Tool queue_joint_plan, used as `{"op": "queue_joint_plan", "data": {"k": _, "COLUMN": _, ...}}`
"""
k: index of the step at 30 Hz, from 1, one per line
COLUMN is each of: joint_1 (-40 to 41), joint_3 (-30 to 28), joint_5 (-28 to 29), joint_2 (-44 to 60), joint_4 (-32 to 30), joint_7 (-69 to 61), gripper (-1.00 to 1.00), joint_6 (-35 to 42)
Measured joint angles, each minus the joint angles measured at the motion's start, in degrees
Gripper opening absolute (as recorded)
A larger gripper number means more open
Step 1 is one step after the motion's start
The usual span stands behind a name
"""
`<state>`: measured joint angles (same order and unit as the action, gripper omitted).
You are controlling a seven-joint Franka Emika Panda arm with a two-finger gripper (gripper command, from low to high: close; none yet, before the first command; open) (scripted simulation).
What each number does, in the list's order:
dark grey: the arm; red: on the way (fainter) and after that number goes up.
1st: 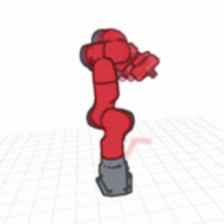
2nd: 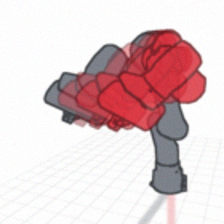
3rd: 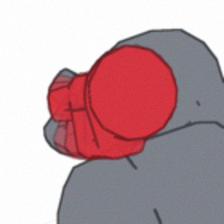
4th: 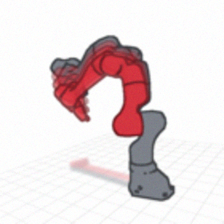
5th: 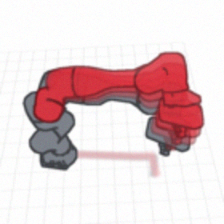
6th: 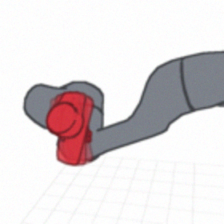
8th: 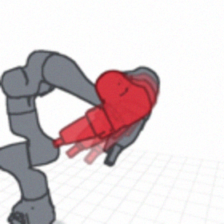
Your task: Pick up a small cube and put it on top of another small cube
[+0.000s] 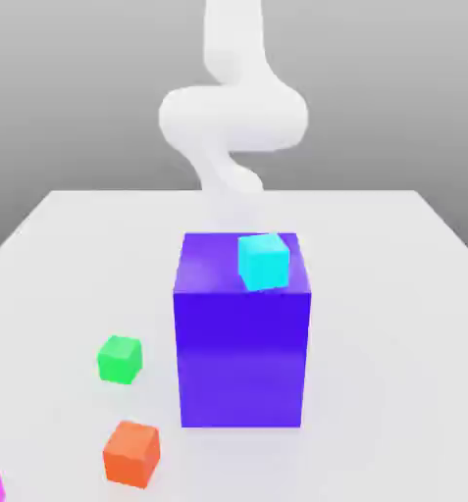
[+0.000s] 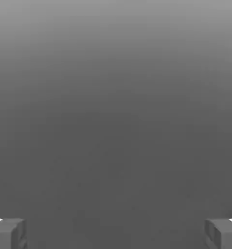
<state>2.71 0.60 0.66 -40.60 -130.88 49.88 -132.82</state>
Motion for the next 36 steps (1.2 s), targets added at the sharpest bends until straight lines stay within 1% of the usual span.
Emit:
{"op": "queue_joint_plan", "data": {"k": 10, "joint_1": 9.61, "joint_3": 1.14, "joint_5": 3.06, "joint_2": 21.16, "joint_4": 3.64, "joint_7": 16.57, "gripper": 0.00, "joint_6": -4.18}}
{"op": "queue_joint_plan", "data": {"k": 19, "joint_1": 15.79, "joint_3": -1.19, "joint_5": 4.32, "joint_2": 39.82, "joint_4": 6.84, "joint_7": 30.24, "gripper": 0.00, "joint_6": -7.91}}
{"op": "queue_joint_plan", "data": {"k": 25, "joint_1": 18.61, "joint_3": -3.01, "joint_5": 2.29, "joint_2": 52.19, "joint_4": 8.93, "joint_7": 37.38, "gripper": 0.00, "joint_6": -10.54}}
{"op": "queue_joint_plan", "data": {"k": 32, "joint_1": 22.18, "joint_3": -4.88, "joint_5": -3.51, "joint_2": 66.54, "joint_4": 11.41, "joint_7": 43.30, "gripper": 0.00, "joint_6": -13.62}}
{"op": "queue_joint_plan", "data": {"k": 36, "joint_1": 23.25, "joint_3": -4.29, "joint_5": -5.03, "joint_2": 74.83, "joint_4": 13.27, "joint_7": 43.47, "gripper": 0.00, "joint_6": -18.98}}
